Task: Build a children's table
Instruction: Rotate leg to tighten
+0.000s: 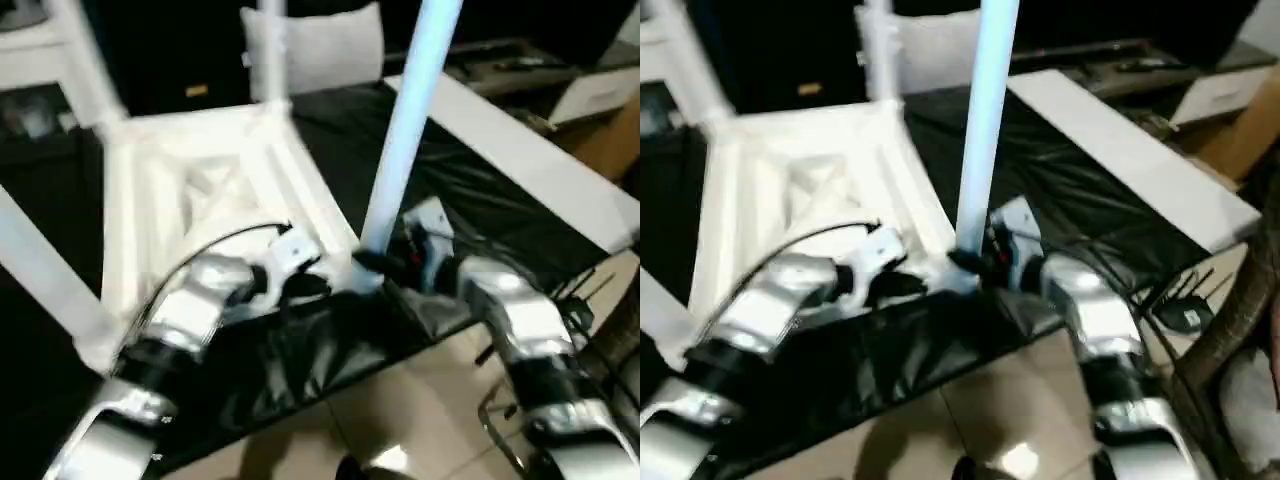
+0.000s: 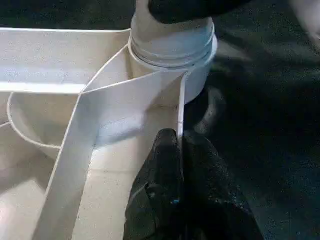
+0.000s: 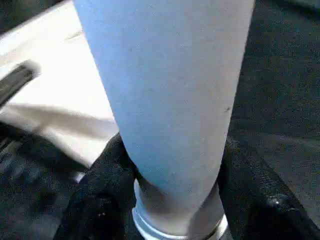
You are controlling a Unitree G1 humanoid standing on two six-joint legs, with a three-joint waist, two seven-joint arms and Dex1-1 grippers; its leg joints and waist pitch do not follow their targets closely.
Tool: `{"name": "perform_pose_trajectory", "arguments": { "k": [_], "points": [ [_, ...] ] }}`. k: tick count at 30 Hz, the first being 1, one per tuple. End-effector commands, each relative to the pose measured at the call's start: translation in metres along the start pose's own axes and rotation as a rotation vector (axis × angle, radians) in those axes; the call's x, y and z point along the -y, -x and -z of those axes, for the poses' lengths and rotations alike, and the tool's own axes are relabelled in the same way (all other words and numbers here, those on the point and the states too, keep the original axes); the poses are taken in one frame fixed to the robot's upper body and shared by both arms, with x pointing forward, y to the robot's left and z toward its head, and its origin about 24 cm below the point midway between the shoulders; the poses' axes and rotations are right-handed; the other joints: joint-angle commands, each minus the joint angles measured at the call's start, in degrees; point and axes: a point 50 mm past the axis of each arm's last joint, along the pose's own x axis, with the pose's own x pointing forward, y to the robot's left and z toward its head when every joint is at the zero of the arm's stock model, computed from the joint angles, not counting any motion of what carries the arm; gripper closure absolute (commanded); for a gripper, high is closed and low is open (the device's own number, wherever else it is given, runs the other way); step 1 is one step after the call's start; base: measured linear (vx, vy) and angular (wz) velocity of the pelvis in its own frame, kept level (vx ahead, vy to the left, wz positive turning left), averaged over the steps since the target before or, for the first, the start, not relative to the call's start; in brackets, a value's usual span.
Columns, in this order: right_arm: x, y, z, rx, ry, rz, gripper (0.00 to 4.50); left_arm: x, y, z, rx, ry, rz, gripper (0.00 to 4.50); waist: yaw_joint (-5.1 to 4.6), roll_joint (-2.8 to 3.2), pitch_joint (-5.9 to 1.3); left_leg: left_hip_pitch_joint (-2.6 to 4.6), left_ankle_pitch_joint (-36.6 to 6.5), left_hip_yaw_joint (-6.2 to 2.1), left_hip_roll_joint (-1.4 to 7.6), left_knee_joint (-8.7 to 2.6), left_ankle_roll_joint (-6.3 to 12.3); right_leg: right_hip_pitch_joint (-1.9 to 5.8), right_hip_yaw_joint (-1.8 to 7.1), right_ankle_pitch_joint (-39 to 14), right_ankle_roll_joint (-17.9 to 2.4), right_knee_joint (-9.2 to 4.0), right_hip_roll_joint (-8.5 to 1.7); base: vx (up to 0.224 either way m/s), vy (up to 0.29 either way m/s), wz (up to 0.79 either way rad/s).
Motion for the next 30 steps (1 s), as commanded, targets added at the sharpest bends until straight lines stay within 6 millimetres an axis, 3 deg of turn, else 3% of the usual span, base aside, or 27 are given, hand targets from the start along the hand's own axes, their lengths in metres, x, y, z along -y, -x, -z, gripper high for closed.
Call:
{"name": "perform_pose_trajectory", "arguments": {
  "k": [1,2,3,4,5,6,7,8,10,11,12,15,16,19,24,30],
  "points": [
    [-0.025,-0.021,0.009,-0.040,-0.034,-0.024,2.52,-0.002,-0.009,-0.037,0.131,-0.016,-0.095,4.50,0.13,0.67,-4.37,-1.79,-5.4,-0.05,1.76,-3.11,7.15,6.01,2.25,-27.8,14.3,-5.87,-4.49,0.000,0.000,0.00],
    [-0.026,-0.022,0.009,-0.034,-0.028,-0.009,2.52,-0.003,-0.010,-0.039,0.134,-0.012,-0.113,4.50,0.19,1.18,-4.47,-1.73,-5.0,-1.16,4.30,-3.72,8.07,6.09,3.13,-24.5,12.0,-4.20,-5.38,0.000,0.000,0.00],
    [-0.028,-0.024,0.007,-0.008,-0.005,-0.007,1.97,-0.003,-0.011,-0.041,0.134,-0.017,-0.130,4.50,0.34,0.65,-4.32,-0.91,-5.2,-1.83,6.40,-4.01,7.54,4.45,6.03,-18.9,6.0,-1.10,-7.40,0.000,0.000,0.00],
    [-0.028,-0.025,0.007,-0.002,-0.002,-0.010,1.84,-0.003,-0.011,-0.042,0.132,-0.021,-0.128,4.50,0.29,0.18,-4.01,-0.78,-5.4,-0.82,4.19,-3.43,6.29,3.90,5.85,-21.6,5.2,-2.32,-7.49,0.000,0.000,0.00],
    [-0.029,-0.025,0.006,0.020,0.003,-0.015,1.79,-0.002,-0.011,-0.042,0.128,-0.036,-0.121,4.50,0.29,-0.58,-3.85,-1.06,-5.4,0.56,1.01,-2.76,4.97,4.01,5.16,-25.7,6.3,-3.41,-6.92,0.052,0.013,0.01],
    [-0.029,-0.025,0.006,0.026,0.002,-0.012,1.79,-0.001,-0.011,-0.042,0.126,-0.042,-0.117,4.50,1.20,-0.92,-4.25,-2.01,-3.6,1.72,-1.74,-2.87,6.23,5.17,4.47,-28.3,10.3,-3.60,-5.47,0.000,0.000,0.00],
    [-0.029,-0.025,0.006,0.026,0.002,-0.012,1.64,-0.001,-0.011,-0.042,0.126,-0.042,-0.117,4.50,1.20,-0.92,-4.25,-2.01,-3.6,1.72,-1.74,-2.87,6.23,5.17,4.47,-28.3,10.3,-3.60,-5.47,0.000,0.000,0.00],
    [-0.029,-0.023,0.003,0.047,-0.004,-0.022,1.64,0.000,-0.010,-0.041,0.119,-0.050,-0.105,4.50,1.26,-0.57,-4.57,-2.34,-0.7,1.12,-1.04,-3.23,7.42,5.43,4.29,-23.4,11.3,-3.31,-4.73,0.000,0.000,0.00],
    [-0.029,-0.022,0.002,0.056,-0.005,-0.026,1.35,0.001,-0.010,-0.040,0.119,-0.054,-0.098,4.50,0.93,-0.04,-4.80,-1.99,3.4,0.15,0.87,-3.14,8.42,4.98,4.44,-16.3,9.6,-2.29,-4.84,0.000,0.000,0.00],
    [-0.028,-0.018,0.000,0.076,0.016,-0.047,1.35,0.002,-0.008,-0.037,0.115,-0.075,-0.070,4.50,0.89,-0.06,-4.87,-1.94,4.0,0.14,1.00,-3.12,8.48,4.88,4.51,-15.5,8.8,-1.99,-4.88,0.000,0.000,0.00],
    [-0.026,-0.015,0.000,0.082,0.024,-0.056,1.19,0.003,-0.007,-0.035,0.113,-0.083,-0.055,4.50,1.12,-0.03,-5.03,-2.02,5.3,0.22,0.96,-3.03,8.59,4.90,4.91,-13.9,7.0,-1.36,-5.28,0.000,0.000,0.00],
    [-0.023,-0.010,-0.001,0.099,0.049,-0.080,1.06,0.004,-0.004,-0.031,0.108,-0.094,-0.030,4.50,1.14,-0.02,-4.90,-1.96,5.5,0.39,1.01,-3.02,9.36,4.68,5.03,-14.0,5.3,-1.27,-5.34,0.000,0.000,0.00],
    [-0.019,-0.003,-0.001,0.101,0.088,-0.128,0.81,0.003,-0.001,-0.028,0.103,-0.110,0.001,4.50,1.30,0.09,-4.74,-1.73,4.8,0.52,1.01,-3.10,9.32,4.55,5.01,-15.6,4.9,-1.65,-5.42,0.000,0.000,0.00],
    [-0.014,0.009,0.001,0.088,0.169,-0.222,0.68,0.003,0.004,-0.023,0.095,-0.154,0.053,4.50,1.84,0.04,-4.62,-1.54,2.2,0.83,0.87,-3.16,9.21,4.55,4.98,-19.1,6.0,-2.17,-5.28,0.000,0.000,0.00],
    [-0.003,0.025,0.005,0.042,0.256,-0.297,0.24,0.001,0.012,-0.011,0.052,-0.207,0.141,4.50,2.51,-0.12,-4.60,-1.38,1.3,0.86,0.89,-3.23,8.43,4.48,4.86,-20.6,7.3,-2.41,-5.04,0.000,0.000,0.00],
    [0.006,0.043,0.005,0.035,0.289,-0.459,0.17,0.003,0.027,0.004,-0.018,-0.293,0.313,4.50,3.25,0.06,-4.88,-1.37,2.4,0.73,1.34,-3.15,8.99,4.45,5.04,-18.8,6.5,-1.81,-5.20,0.000,0.000,0.00]
  ]
}}
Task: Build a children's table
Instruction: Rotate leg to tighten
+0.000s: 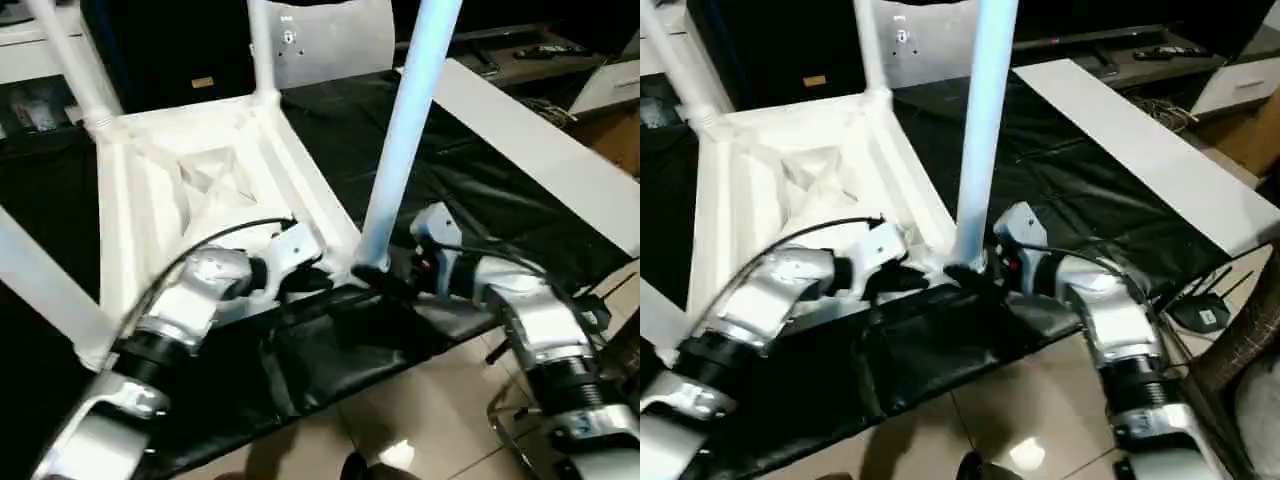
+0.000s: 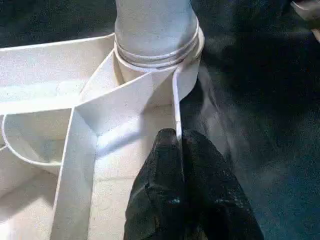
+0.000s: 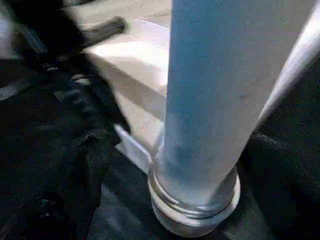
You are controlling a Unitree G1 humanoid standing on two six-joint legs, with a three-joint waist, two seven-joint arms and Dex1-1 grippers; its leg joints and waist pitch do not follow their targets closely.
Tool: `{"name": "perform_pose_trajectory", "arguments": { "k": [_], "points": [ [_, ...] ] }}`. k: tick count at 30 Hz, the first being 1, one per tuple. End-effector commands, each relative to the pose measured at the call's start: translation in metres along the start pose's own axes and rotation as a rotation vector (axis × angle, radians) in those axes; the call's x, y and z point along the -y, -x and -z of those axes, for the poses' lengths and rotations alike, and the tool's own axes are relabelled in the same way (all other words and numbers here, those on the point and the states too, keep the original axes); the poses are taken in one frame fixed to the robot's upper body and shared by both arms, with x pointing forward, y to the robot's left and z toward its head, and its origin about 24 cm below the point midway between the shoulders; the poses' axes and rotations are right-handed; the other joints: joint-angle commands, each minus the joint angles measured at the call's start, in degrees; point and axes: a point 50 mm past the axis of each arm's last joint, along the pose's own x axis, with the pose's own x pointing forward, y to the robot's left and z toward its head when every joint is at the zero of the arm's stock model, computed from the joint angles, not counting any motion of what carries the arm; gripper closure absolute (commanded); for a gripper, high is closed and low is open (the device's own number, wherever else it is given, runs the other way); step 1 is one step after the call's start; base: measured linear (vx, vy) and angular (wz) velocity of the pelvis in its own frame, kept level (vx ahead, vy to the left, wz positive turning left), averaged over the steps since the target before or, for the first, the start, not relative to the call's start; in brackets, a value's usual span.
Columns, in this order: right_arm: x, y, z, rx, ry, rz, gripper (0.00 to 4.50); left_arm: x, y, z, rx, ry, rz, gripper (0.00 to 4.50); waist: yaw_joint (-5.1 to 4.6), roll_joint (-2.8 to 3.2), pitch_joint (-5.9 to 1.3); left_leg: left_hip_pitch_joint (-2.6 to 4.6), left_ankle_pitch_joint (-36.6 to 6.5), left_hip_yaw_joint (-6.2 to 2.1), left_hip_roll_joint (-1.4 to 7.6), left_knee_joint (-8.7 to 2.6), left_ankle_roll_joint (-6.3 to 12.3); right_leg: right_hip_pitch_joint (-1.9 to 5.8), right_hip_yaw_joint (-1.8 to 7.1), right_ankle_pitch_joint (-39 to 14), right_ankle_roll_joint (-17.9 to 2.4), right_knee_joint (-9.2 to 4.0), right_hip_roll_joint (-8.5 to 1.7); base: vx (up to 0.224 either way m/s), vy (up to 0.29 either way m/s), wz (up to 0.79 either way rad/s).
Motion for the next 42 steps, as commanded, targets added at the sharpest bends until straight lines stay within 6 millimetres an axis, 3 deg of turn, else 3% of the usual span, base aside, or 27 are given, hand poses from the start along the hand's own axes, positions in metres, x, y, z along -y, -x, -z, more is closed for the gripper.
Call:
{"name": "perform_pose_trajectory", "arguments": {
  "k": [1,4,8,17,26,32,38,42],
  "points": [
    [-0.003,0.005,0.001,0.003,0.030,-0.100,0.17,0.011,-0.002,-0.004,0.013,-0.085,0.149,4.50,0.24,-0.33,-4.94,-1.02,3.1,0.24,1.12,-3.02,8.83,5.54,4.37,-18.3,7.0,-2.89,-5.05,0.000,0.000,0.00],
    [-0.005,0.008,0.002,-0.012,0.049,-0.149,0.17,0.014,0.000,-0.002,0.001,-0.111,0.198,4.50,1.30,-0.21,-5.03,-0.81,4.4,0.31,1.44,-3.03,8.75,5.39,4.61,-17.7,5.5,-2.47,-5.28,0.000,0.000,0.00],
    [-0.008,0.012,0.000,-0.020,0.024,-0.249,0.58,0.018,0.005,0.000,-0.017,-0.155,0.284,4.50,2.19,-0.23,-5.05,-0.76,4.8,0.36,1.60,-3.00,8.60,5.38,4.70,-17.8,4.7,-2.29,-5.38,0.000,0.000,0.00],
    [-0.013,0.011,0.004,-0.045,-0.022,-0.346,1.19,0.017,0.005,-0.003,-0.008,-0.175,0.308,4.50,3.27,-0.34,-5.07,-0.63,2.4,0.70,1.21,-3.04,6.65,5.35,4.32,-21.6,7.4,-3.09,-4.97,0.000,0.000,0.00],
    [-0.014,0.011,0.004,-0.051,-0.049,-0.373,1.93,0.015,0.007,-0.001,-0.012,-0.172,0.309,4.50,3.38,-0.50,-5.18,-0.92,2.8,0.66,1.11,-2.96,6.49,5.45,4.17,-20.4,8.6,-3.03,-4.83,0.000,0.000,0.00],
    [-0.020,0.008,0.006,-0.041,-0.074,-0.394,2.43,0.017,0.007,-0.001,0.015,-0.129,0.299,4.50,3.36,-0.52,-5.09,-1.01,1.6,0.75,0.91,-2.98,6.15,5.57,3.82,-21.3,10.6,-3.49,-4.45,0.000,0.000,0.00],
    [-0.022,-0.003,0.005,0.000,-0.129,-0.299,2.53,0.014,0.003,-0.005,0.045,-0.054,0.220,4.50,3.21,-0.49,-5.01,-1.08,2.2,0.65,1.07,-3.07,5.74,5.60,3.76,-20.4,10.8,-3.49,-4.48,0.000,0.000,0.00],
    [-0.017,-0.021,0.005,-0.002,-0.188,-0.125,2.54,0.007,-0.005,-0.011,0.063,0.003,0.085,4.50,2.23,-0.32,-4.36,-0.78,-1.7,0.95,0.50,-3.04,4.58,5.35,2.56,-26.3,12.9,-5.51,-3.82,0.000,0.000,0.00]
  ]
}}
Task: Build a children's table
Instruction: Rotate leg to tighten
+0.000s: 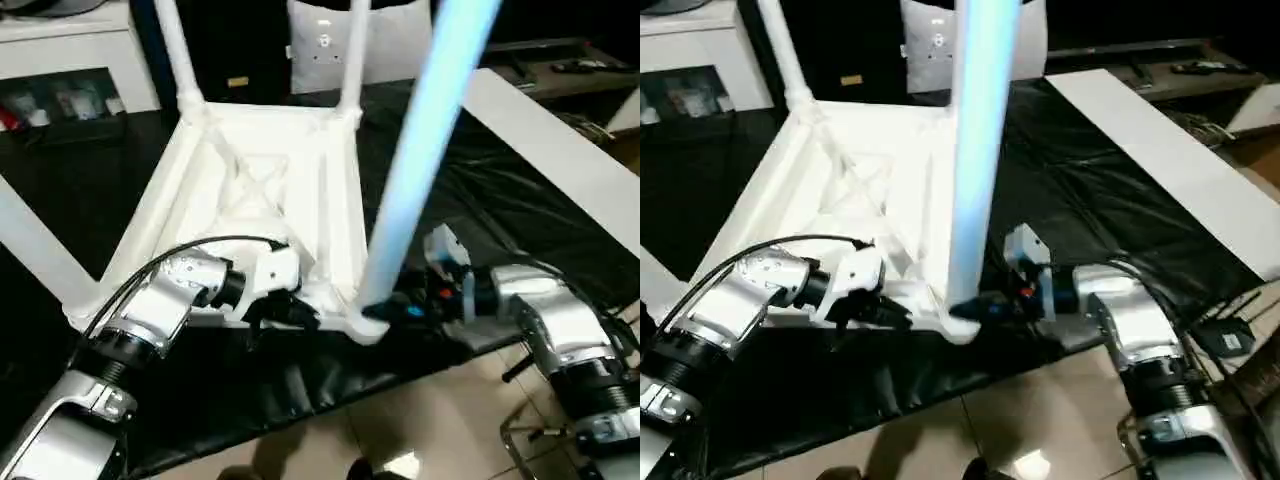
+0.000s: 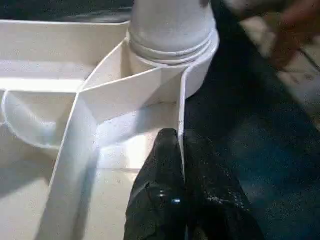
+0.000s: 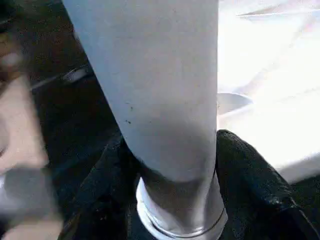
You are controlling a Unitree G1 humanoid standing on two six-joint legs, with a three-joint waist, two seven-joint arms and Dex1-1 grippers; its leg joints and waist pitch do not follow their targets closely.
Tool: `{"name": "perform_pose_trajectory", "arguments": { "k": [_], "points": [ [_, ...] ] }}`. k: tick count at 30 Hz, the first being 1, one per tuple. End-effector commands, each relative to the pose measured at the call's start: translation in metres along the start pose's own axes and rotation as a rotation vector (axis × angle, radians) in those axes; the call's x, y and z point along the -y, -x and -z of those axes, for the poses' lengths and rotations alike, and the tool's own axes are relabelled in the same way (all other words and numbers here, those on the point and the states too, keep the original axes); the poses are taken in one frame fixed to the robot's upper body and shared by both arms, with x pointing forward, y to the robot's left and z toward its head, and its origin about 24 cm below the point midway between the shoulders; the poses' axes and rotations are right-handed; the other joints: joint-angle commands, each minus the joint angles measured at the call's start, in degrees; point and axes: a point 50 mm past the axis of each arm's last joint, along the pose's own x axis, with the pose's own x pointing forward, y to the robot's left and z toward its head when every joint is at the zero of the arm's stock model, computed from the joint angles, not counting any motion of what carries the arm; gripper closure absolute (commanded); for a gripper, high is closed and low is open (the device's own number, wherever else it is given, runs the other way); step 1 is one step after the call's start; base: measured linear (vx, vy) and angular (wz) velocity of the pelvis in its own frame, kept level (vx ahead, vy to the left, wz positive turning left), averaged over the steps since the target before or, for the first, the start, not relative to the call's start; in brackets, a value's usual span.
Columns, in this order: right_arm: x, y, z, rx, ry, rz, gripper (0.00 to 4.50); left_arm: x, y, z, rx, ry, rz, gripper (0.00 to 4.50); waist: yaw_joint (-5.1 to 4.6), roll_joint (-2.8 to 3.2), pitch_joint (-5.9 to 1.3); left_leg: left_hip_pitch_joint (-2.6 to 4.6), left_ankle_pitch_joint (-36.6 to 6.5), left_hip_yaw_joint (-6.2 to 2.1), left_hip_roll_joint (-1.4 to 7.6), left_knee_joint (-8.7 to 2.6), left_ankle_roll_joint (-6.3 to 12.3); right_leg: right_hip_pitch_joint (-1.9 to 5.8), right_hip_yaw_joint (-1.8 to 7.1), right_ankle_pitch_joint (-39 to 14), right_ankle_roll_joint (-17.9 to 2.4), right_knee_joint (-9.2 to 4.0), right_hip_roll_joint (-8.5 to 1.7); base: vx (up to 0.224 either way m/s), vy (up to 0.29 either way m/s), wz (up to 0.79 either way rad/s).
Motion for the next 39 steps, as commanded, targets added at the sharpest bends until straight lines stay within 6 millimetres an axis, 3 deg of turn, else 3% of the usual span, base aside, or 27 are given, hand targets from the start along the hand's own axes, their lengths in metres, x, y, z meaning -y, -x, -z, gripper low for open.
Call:
{"name": "perform_pose_trajectory", "arguments": {
  "k": [1,2,3,4,5,6,7,8,9,10,11,12,13,14,15,19,21,28,30,39],
  "points": [
    [-0.002,-0.026,-0.002,0.012,-0.056,0.069,2.54,-0.006,-0.016,-0.024,0.093,0.016,-0.109,4.50,-1.18,-0.07,-4.05,-0.94,-3.9,0.88,0.56,-3.16,4.59,5.06,1.79,-28.5,13.8,-6.30,-3.64,0.000,0.000,0.00],
    [-0.002,-0.030,-0.002,0.012,-0.065,0.087,2.54,-0.007,-0.018,-0.025,0.102,0.031,-0.134,4.50,-1.57,0.20,-4.10,-0.73,-4.9,0.69,0.99,-3.18,4.85,5.23,1.45,-29.0,14.1,-6.64,-3.71,0.000,0.000,0.00],
    [-0.001,-0.038,-0.003,0.010,-0.086,0.131,2.54,-0.010,-0.021,-0.029,0.118,0.066,-0.185,4.50,-2.37,0.74,-4.14,-0.73,-6.4,-0.17,3.22,-3.52,5.49,6.06,1.30,-28.2,13.3,-6.59,-4.32,0.000,0.000,0.00],
    [-0.001,-0.040,-0.003,0.010,-0.092,0.143,2.54,-0.011,-0.022,-0.030,0.120,0.072,-0.194,4.50,-2.60,1.07,-4.06,-0.91,-7.7,-1.16,5.42,-4.14,6.17,6.56,1.95,-26.5,11.9,-5.01,-5.10,0.000,0.000,0.00],
    [0.000,-0.044,-0.004,0.011,-0.107,0.173,2.54,-0.012,-0.023,-0.031,0.124,0.083,-0.210,4.50,-2.61,1.51,-4.11,-1.28,-10.8,-4.18,10.83,-6.81,6.37,7.22,6.08,-20.0,7.9,2.50,-7.11,0.000,0.000,0.00],
    [0.007,-0.057,-0.007,0.022,-0.173,0.294,2.54,-0.018,-0.028,-0.037,0.141,0.128,-0.289,4.50,-3.30,-0.68,-2.86,0.77,-12.8,-0.86,4.82,-4.47,2.40,3.18,9.16,-22.8,3.0,-1.20,-8.42,0.003,-0.056,0.04],
    [0.008,-0.061,-0.008,0.022,-0.190,0.323,2.54,-0.020,-0.029,-0.039,0.148,0.139,-0.316,4.50,-3.35,-2.36,-2.70,0.37,-10.5,1.62,-1.93,-1.16,1.59,2.38,6.95,-34.4,9.2,-4.05,-6.27,0.003,-0.056,0.04],
    [0.010,-0.070,-0.010,0.025,-0.234,0.390,2.54,-0.025,-0.033,-0.045,0.167,0.168,-0.387,4.50,-2.47,-2.72,-3.21,-0.75,-5.3,2.14,-4.54,0.46,4.18,3.60,6.55,-45.2,14.1,-4.31,-6.43,0.000,-0.054,-0.05],
    [0.011,-0.070,-0.010,0.025,-0.237,0.393,2.54,-0.025,-0.033,-0.045,0.168,0.169,-0.391,4.50,-2.26,-2.62,-3.87,-2.13,-3.2,1.87,-4.79,0.03,5.20,4.99,6.47,-43.2,15.8,-3.85,-5.81,-0.021,-0.051,-0.19],
    [0.011,-0.074,-0.011,0.027,-0.254,0.416,2.54,-0.027,-0.034,-0.047,0.174,0.180,-0.419,4.50,-2.11,-2.32,-4.13,-3.06,-1.4,1.39,-4.52,-0.79,5.65,5.67,6.06,-38.9,17.0,-3.58,-5.18,-0.021,-0.051,-0.19],
    [0.011,-0.078,-0.012,0.032,-0.246,0.448,2.54,-0.028,-0.037,-0.051,0.187,0.190,-0.448,4.50,-2.24,-1.69,-4.54,-3.47,1.1,1.02,-3.63,-1.74,6.38,5.55,5.29,-27.5,18.4,-3.58,-3.24,0.000,0.000,0.00],
    [0.012,-0.080,-0.014,0.047,-0.242,0.478,2.54,-0.029,-0.039,-0.055,0.197,0.194,-0.464,4.50,-2.99,-0.55,-4.63,-2.43,2.7,0.28,-1.30,-2.37,6.53,4.88,4.47,-20.6,15.7,-3.58,-2.90,0.000,0.000,0.00],
    [0.013,-0.082,-0.015,0.068,-0.231,0.500,1.99,-0.029,-0.040,-0.058,0.205,0.195,-0.474,4.50,-3.43,-0.28,-4.82,-2.08,3.2,-0.29,0.02,-2.63,6.74,5.11,4.23,-17.7,12.9,-3.49,-3.13,0.000,0.000,0.00],
    [0.013,-0.083,-0.017,0.078,-0.207,0.507,1.99,-0.028,-0.041,-0.060,0.204,0.190,-0.475,4.50,-3.64,-0.36,-4.82,-1.95,2.9,-0.32,0.34,-2.69,6.79,4.97,4.30,-17.9,11.7,-3.53,-3.37,0.000,0.000,0.00],
    [0.013,-0.083,-0.018,0.083,-0.191,0.506,1.83,-0.028,-0.042,-0.060,0.199,0.181,-0.470,4.50,-3.74,-0.54,-4.73,-2.02,1.3,0.12,-0.39,-2.72,6.55,5.06,4.25,-20.2,10.1,-3.78,-3.60,0.000,0.000,0.00],
    [0.013,-0.076,-0.019,0.118,-0.176,0.506,1.57,-0.026,-0.040,-0.057,0.181,0.144,-0.453,4.50,-4.05,-0.29,-4.47,-1.84,0.7,-0.27,0.01,-2.97,7.19,4.90,4.31,-21.8,9.4,-4.10,-4.03,0.000,0.000,0.00],
    [0.014,-0.071,-0.020,0.132,-0.163,0.499,1.38,-0.025,-0.038,-0.054,0.173,0.139,-0.444,4.50,-4.12,-0.43,-4.55,-1.87,0.5,-0.17,-0.27,-2.97,7.28,4.95,4.38,-22.1,9.3,-3.99,-4.14,0.000,0.000,0.00],
    [0.019,-0.037,-0.013,0.132,-0.099,0.437,0.87,-0.017,-0.027,-0.040,0.145,0.061,-0.333,4.50,-3.70,-0.28,-4.70,-2.16,4.3,-0.54,0.07,-2.93,9.10,5.05,4.84,-17.6,7.1,-2.88,-4.51,0.000,0.000,0.00],
    [0.022,-0.020,-0.014,0.139,-0.067,0.417,0.59,-0.012,-0.021,-0.031,0.125,0.042,-0.257,4.50,-3.47,-0.22,-4.72,-2.01,4.0,-0.49,0.09,-2.94,9.04,5.09,4.96,-18.4,6.4,-2.85,-4.79,0.000,0.000,0.00],
    [0.015,0.013,-0.015,0.009,0.154,0.129,0.50,0.001,0.000,-0.014,0.053,-0.083,-0.003,4.50,-1.50,-0.37,-4.64,-1.59,3.7,-0.22,0.43,-3.06,8.53,4.78,5.19,-20.6,5.1,-2.62,-4.88,0.000,0.000,0.00]
  ]
}}
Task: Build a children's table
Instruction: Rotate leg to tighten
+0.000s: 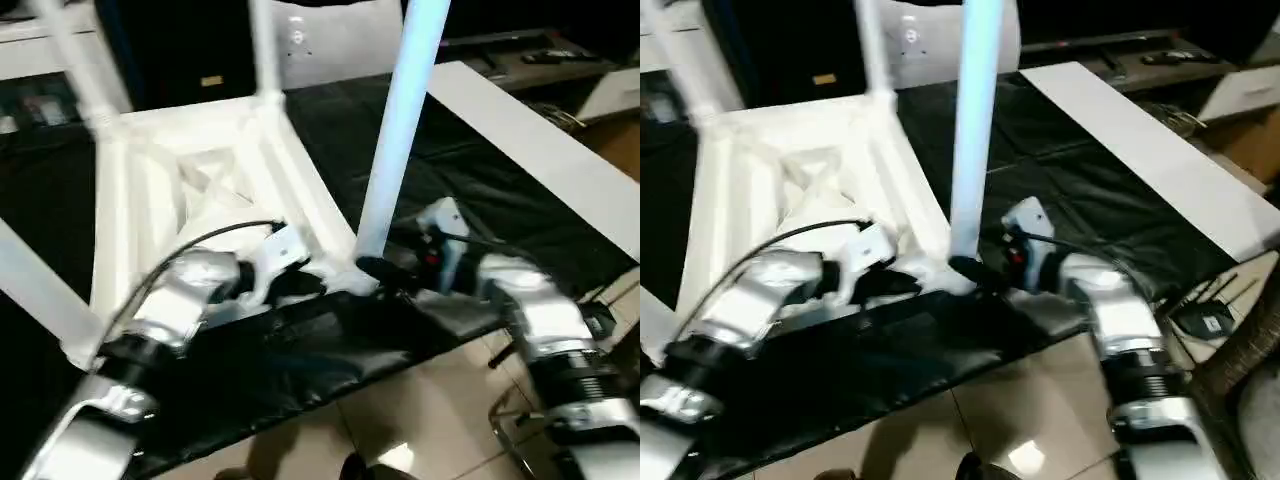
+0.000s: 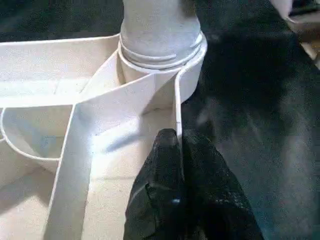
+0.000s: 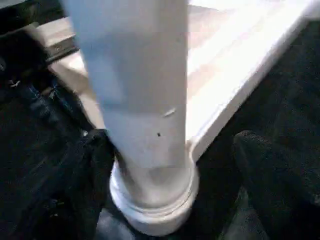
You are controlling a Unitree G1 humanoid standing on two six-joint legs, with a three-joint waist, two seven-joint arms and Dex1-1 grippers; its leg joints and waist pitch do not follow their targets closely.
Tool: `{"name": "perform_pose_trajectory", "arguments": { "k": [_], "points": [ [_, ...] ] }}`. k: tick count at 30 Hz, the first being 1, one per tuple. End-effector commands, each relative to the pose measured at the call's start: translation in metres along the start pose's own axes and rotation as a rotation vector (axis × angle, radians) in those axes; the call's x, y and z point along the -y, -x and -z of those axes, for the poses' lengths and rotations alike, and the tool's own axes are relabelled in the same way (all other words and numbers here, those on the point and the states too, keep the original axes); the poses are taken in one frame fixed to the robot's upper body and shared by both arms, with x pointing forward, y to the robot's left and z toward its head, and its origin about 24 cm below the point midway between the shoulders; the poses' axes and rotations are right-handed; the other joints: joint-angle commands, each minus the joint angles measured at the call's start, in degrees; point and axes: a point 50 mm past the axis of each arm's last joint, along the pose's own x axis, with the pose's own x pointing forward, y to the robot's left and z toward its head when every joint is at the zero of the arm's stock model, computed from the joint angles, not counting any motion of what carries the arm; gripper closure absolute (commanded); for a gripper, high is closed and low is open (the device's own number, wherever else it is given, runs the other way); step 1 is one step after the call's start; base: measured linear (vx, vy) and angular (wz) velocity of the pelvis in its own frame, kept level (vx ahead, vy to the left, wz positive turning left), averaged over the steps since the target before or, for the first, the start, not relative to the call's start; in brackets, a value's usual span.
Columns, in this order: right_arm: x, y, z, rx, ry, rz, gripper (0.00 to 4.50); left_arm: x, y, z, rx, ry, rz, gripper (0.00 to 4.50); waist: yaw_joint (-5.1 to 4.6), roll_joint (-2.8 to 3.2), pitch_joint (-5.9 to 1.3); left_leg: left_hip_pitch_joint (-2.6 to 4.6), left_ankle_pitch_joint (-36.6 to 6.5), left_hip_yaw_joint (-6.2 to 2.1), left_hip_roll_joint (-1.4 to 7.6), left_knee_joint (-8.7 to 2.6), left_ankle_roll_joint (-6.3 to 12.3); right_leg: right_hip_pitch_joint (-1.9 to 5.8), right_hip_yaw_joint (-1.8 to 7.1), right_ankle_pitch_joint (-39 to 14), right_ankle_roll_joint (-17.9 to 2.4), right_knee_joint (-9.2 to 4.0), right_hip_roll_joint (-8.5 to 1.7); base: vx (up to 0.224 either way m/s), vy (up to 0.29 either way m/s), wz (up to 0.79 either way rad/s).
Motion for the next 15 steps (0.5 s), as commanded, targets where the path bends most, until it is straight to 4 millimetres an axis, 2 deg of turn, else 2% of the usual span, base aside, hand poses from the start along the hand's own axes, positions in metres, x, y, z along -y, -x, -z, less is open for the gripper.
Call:
{"name": "perform_pose_trajectory", "arguments": {
  "k": [1,4,7,9,10,15],
  "points": [
    [-0.003,0.004,-0.006,0.004,0.056,-0.083,0.50,0.006,-0.002,-0.014,0.018,-0.109,0.108,4.50,0.07,0.18,-4.68,-0.89,3.7,0.60,1.35,-3.15,8.72,5.92,4.00,-20.4,5.1,-3.52,-5.05,0.000,0.000,0.00],
    [-0.006,0.009,-0.006,-0.014,0.077,-0.182,0.50,0.008,0.003,-0.010,-0.022,-0.144,0.167,4.50,0.54,-0.02,-4.77,-1.02,4.6,0.71,1.46,-3.07,9.05,5.96,4.10,-19.4,4.4,-3.15,-5.07,0.000,0.000,0.00],
    [-0.010,0.011,-0.004,-0.035,0.078,-0.288,0.81,0.011,0.007,-0.009,-0.047,-0.172,0.250,4.50,1.00,0.01,-4.75,-0.99,4.3,0.85,1.44,-3.05,8.93,5.95,4.06,-20.1,4.7,-3.22,-4.96,0.000,0.000,0.00],
    [-0.010,0.011,-0.004,-0.036,0.079,-0.303,0.96,0.011,0.007,-0.009,-0.049,-0.176,0.262,4.50,1.07,-0.05,-4.78,-1.01,4.4,0.82,1.46,-3.06,8.69,5.94,4.04,-20.1,4.8,-3.21,-4.98,0.000,0.000,0.00],
    [-0.011,0.009,-0.004,-0.034,0.074,-0.324,1.02,0.012,0.007,-0.009,-0.053,-0.184,0.274,4.50,1.17,-0.28,-4.79,-0.97,4.3,0.91,1.44,-3.08,8.45,5.88,4.02,-20.5,5.0,-3.25,-4.97,0.000,0.000,0.00],
    [-0.014,0.003,-0.002,-0.023,0.057,-0.365,1.53,0.014,0.005,-0.011,-0.044,-0.191,0.296,4.50,1.62,-0.20,-4.79,-0.94,4.1,1.02,1.50,-3.09,7.90,5.82,3.93,-21.6,5.5,-3.44,-4.95,0.000,0.000,0.00]
  ]
}}
